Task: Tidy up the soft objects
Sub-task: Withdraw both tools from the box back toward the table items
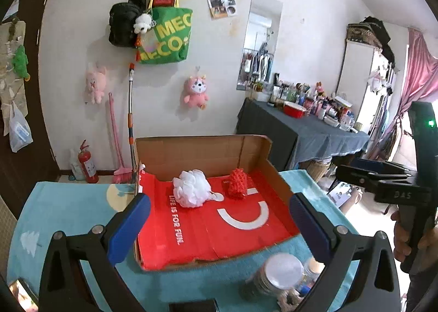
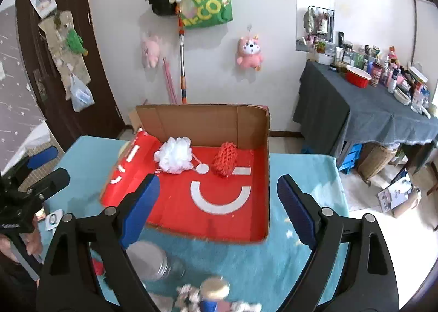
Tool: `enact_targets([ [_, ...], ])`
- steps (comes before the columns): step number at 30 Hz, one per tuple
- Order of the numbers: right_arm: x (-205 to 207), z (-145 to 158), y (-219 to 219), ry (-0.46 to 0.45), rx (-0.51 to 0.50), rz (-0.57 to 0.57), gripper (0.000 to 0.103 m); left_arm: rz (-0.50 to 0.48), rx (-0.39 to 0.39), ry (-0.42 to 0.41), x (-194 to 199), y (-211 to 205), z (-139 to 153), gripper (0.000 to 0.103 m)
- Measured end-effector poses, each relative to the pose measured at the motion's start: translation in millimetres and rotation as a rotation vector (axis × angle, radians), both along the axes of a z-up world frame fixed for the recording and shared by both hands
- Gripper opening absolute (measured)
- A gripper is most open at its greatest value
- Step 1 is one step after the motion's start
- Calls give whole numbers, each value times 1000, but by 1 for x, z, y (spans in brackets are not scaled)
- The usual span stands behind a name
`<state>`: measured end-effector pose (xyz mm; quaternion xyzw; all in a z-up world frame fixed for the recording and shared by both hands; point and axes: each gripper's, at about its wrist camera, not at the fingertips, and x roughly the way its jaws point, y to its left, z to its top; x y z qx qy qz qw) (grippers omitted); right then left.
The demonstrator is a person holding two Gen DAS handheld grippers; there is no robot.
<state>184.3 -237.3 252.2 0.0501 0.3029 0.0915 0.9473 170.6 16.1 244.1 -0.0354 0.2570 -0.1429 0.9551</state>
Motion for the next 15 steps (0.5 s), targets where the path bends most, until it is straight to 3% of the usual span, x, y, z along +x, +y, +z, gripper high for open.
enact_targets([
  [8,-96,5,-7,-160,-27,-39,88,8,-41,-110,-75,3,0,103],
  [11,-133,-4,-4,-234,-50,-59,98,-1,-63,-147,-104,2,-7,103],
  [15,-170,-30,0,-281,-53,-115,99,8,-60,-194,-136,-4,-22,103],
])
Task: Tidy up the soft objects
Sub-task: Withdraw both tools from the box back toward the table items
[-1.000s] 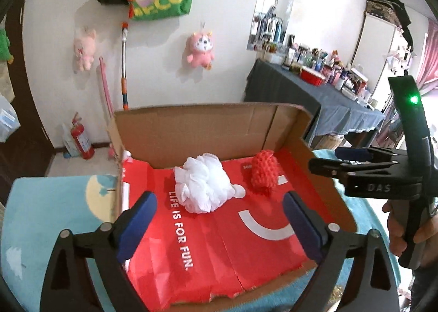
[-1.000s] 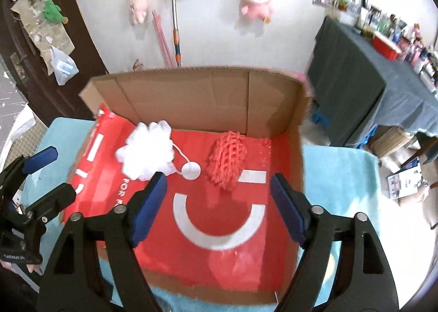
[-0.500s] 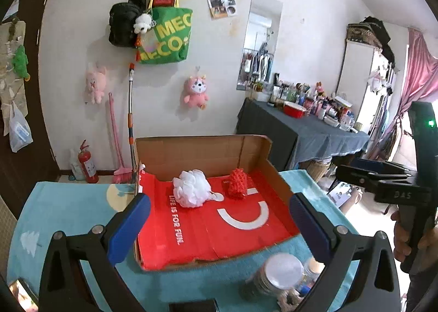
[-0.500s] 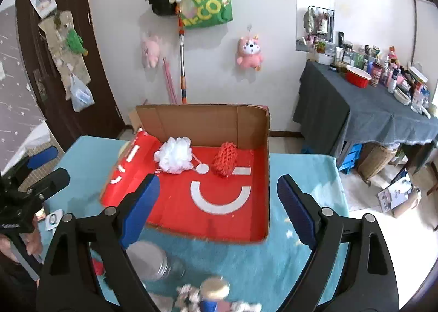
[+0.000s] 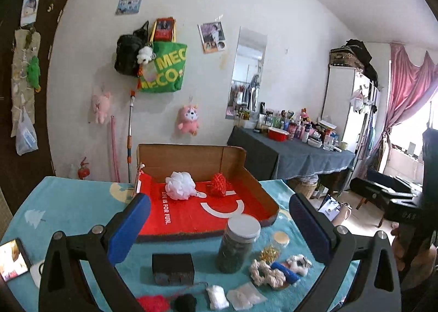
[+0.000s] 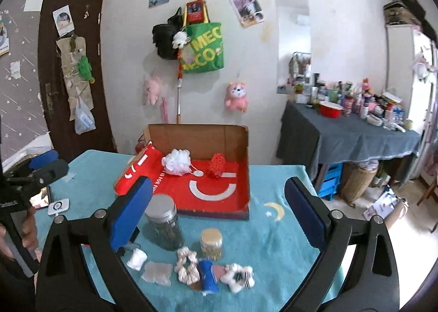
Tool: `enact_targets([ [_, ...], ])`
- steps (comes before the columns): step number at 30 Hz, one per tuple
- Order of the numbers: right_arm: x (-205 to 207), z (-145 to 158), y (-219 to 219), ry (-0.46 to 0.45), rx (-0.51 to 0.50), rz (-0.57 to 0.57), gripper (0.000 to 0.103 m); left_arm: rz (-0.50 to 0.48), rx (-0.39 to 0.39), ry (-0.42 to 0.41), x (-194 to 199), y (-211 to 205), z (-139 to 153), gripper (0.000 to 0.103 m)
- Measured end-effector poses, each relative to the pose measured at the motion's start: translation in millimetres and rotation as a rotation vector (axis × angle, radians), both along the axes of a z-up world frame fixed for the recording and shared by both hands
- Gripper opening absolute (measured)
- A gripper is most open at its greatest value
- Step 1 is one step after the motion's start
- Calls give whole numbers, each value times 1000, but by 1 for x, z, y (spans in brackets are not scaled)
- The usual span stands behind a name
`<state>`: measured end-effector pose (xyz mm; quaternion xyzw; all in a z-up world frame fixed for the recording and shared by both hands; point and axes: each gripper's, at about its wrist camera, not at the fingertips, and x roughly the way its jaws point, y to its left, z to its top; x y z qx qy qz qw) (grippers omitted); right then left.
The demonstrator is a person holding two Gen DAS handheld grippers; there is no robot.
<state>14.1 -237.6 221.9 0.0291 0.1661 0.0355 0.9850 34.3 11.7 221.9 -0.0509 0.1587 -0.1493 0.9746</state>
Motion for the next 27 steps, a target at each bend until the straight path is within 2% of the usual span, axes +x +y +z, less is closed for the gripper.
enact_targets([
  [4,-22,-28,10,-32,-49,-33,99,-1,-1,-12,-23,-7,-23,103],
  [10,-39,-74,20,-54,-43,-45,99,28,17,-20,-41,-15,-61,103],
  [14,-43,-100,27,-75,-68,-78,99,37,32,18,-39,-21,-90,103],
  [20,-36,-137,37,-26,-76,-85,99,76,25,74,-34,-18,-133,103],
  [27,-18,-178,41,88,-54,-81,99,83,53,146,-24,-22,-164,103],
])
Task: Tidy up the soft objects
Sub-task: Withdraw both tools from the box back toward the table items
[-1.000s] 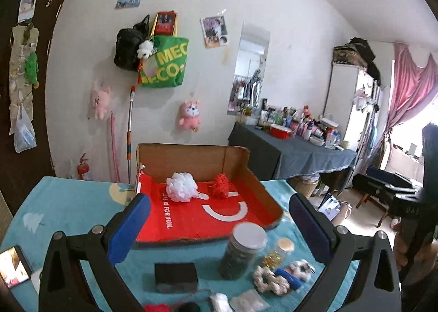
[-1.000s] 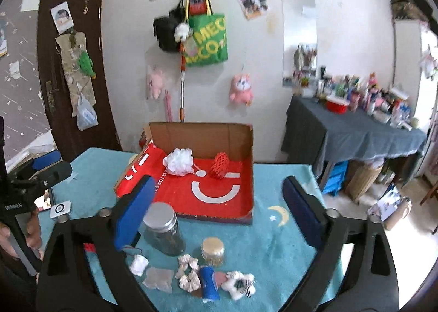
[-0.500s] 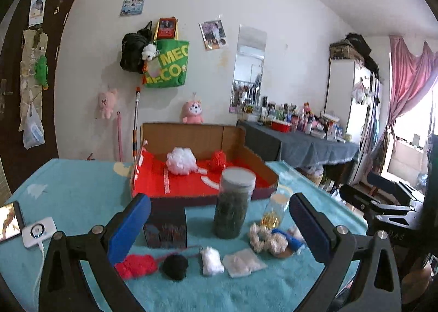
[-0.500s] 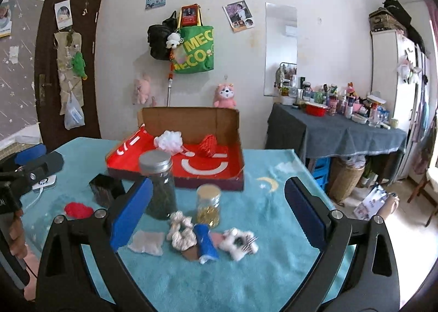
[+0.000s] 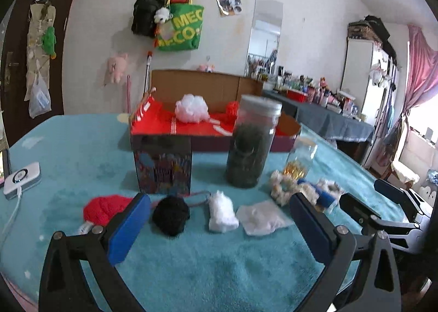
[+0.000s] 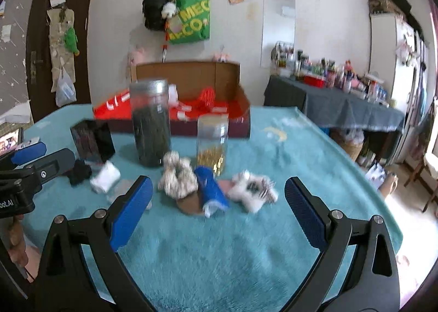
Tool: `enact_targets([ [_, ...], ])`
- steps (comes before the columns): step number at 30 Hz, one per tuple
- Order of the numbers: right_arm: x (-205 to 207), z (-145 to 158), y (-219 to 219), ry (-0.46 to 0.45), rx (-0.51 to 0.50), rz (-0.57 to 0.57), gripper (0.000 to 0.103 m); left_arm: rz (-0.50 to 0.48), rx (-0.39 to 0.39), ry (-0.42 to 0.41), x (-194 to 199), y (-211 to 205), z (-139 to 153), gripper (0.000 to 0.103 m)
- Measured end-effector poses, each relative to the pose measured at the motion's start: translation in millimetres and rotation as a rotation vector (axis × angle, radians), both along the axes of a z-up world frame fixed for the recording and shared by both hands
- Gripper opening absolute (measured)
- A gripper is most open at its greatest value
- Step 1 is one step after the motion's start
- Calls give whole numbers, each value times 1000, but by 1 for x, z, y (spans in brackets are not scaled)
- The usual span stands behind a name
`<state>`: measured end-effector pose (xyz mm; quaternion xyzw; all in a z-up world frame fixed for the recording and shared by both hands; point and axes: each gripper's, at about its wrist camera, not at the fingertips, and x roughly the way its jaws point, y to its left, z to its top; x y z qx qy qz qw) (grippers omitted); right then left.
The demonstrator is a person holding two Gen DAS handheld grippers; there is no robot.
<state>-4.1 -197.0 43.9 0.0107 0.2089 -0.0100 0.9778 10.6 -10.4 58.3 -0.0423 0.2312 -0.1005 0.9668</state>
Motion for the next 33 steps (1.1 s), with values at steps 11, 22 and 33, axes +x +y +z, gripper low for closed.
enact_targets([
  [11,8,-26,-2,67,18,-9,99,13,30,82,4,-1,-25,103],
  [22,20,-23,5,100,10,17,99,28,33,113,11,20,-18,103],
  [33,50,-3,17,136,-29,85,99,16,77,175,28,68,-8,103],
])
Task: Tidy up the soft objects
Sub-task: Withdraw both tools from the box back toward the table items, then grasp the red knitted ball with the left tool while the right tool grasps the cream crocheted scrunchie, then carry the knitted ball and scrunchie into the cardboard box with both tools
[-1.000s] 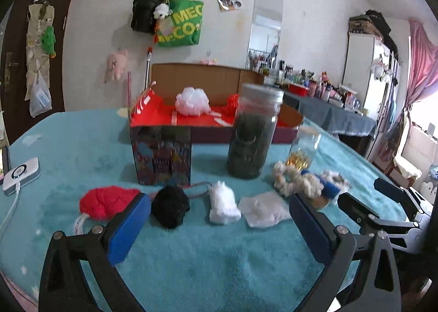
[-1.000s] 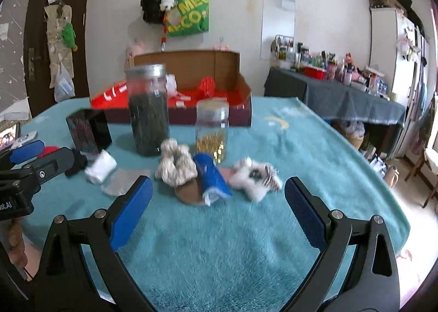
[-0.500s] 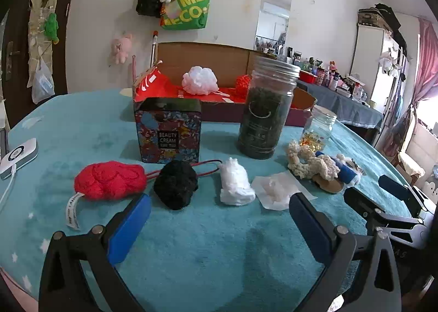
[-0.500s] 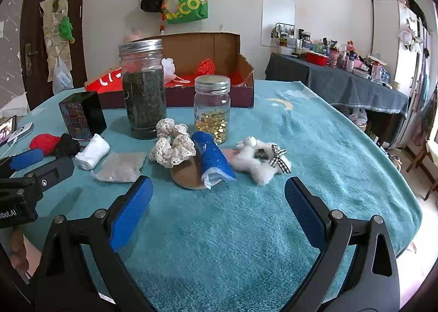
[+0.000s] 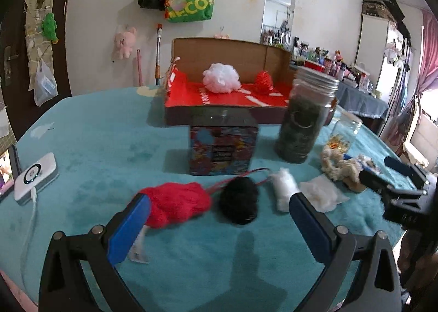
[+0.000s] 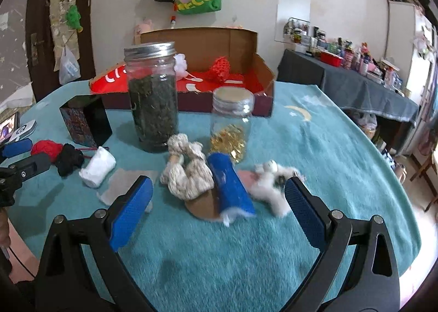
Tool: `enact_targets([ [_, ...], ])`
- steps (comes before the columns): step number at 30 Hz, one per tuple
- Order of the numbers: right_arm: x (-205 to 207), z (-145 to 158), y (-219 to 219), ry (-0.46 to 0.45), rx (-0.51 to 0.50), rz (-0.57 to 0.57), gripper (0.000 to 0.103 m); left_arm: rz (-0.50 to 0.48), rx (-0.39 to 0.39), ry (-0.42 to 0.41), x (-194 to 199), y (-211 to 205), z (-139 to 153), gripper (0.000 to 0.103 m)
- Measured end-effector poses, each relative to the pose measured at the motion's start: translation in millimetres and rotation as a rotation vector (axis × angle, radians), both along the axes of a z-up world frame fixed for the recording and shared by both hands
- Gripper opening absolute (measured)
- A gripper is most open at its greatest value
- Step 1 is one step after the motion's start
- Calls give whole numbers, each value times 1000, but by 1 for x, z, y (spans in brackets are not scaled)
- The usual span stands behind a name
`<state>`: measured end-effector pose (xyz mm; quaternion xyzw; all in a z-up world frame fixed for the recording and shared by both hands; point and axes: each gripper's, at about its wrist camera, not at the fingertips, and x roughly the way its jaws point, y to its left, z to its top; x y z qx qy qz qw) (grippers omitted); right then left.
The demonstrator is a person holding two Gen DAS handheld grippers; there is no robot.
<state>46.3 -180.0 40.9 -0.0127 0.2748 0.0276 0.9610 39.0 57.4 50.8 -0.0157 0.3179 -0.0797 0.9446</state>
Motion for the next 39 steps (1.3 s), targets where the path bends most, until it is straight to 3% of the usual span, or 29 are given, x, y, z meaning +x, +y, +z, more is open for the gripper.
enact_targets([
  [11,22,2,19,22,-83,148,97,60,42,66,26,40,-7,100],
  [12,23,0,21,31,-91,169,90,48,41,80,29,40,-9,98],
  [14,26,-4,23,51,-102,183,73,13,31,117,35,40,-16,77],
  [15,29,-7,24,70,-105,197,60,-12,14,136,37,40,-20,71],
  [16,29,-9,24,78,-106,204,45,-46,-22,156,38,40,-23,57],
  [18,31,-12,24,90,-102,228,27,-58,-23,144,36,36,-22,51],
  [20,29,-12,23,83,-90,242,24,-71,-17,125,31,32,-19,43],
  [29,19,3,9,29,-10,247,23,-145,-36,-18,4,-2,29,42],
  [39,12,17,4,-7,62,289,23,-276,-100,-14,22,-60,23,42],
])
